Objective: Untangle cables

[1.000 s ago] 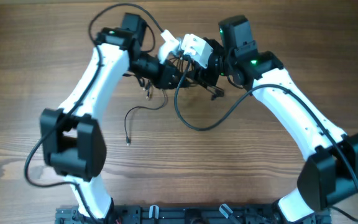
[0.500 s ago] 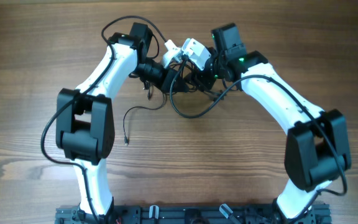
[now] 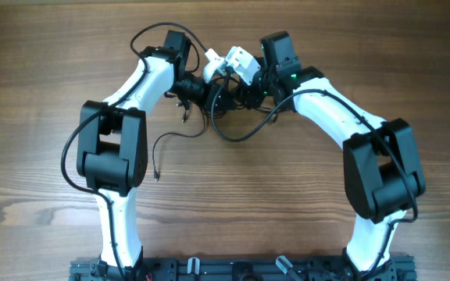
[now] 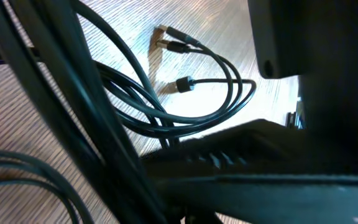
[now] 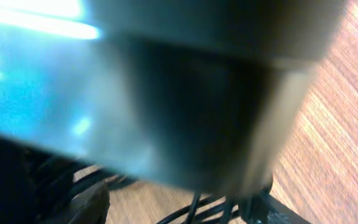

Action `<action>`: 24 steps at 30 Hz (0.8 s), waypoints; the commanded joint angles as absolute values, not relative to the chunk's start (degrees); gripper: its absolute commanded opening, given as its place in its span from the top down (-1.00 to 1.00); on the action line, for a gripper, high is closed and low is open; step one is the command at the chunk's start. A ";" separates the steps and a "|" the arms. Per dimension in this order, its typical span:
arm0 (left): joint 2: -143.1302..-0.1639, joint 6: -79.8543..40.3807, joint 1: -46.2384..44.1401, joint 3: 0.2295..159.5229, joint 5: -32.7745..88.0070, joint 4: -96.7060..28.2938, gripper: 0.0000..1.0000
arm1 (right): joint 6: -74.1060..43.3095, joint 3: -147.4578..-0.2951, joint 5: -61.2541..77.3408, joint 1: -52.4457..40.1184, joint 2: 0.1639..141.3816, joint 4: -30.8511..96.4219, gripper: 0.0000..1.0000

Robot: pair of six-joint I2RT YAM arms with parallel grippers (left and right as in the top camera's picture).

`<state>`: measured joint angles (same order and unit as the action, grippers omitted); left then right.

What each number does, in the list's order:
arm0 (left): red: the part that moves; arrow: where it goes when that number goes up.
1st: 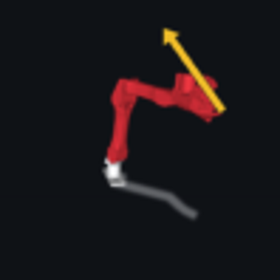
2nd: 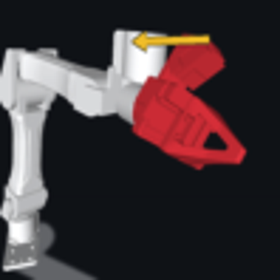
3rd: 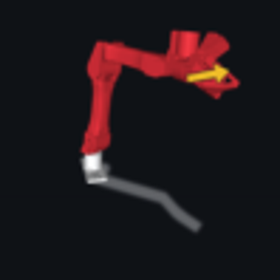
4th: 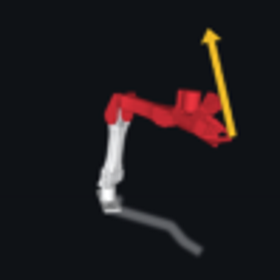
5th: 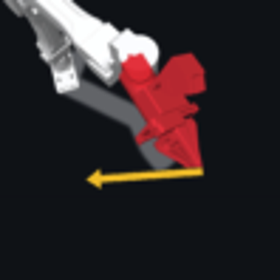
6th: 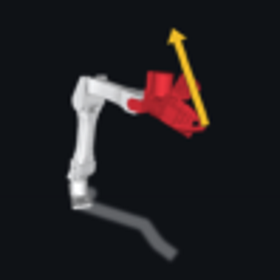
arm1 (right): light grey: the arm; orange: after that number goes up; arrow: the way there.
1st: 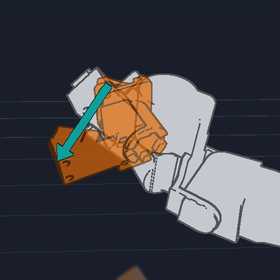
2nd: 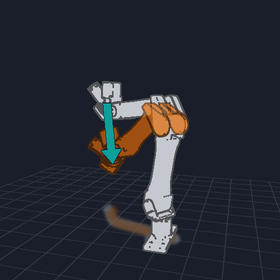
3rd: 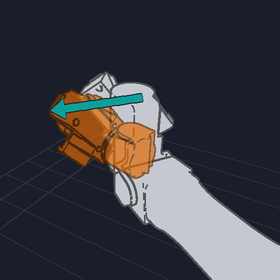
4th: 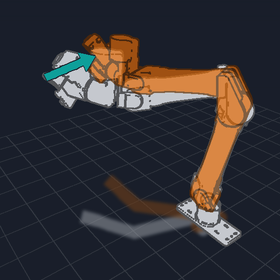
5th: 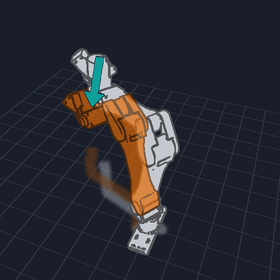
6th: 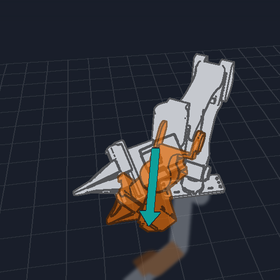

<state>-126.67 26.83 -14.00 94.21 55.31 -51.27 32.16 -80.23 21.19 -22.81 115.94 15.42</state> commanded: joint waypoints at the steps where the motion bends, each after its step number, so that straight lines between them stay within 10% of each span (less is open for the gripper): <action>1: -126.02 30.44 -15.46 94.74 60.69 -52.23 0.92 | 31.38 -79.79 16.23 -22.83 121.95 13.98 -0.32; 24: -129.75 15.81 -10.48 94.74 56.93 -50.11 0.92 | 26.11 -80.49 17.63 -21.67 125.60 13.08 -0.19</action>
<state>-131.04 15.68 -12.71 93.27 52.73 -47.83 30.72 -81.01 19.97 -22.13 124.01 12.58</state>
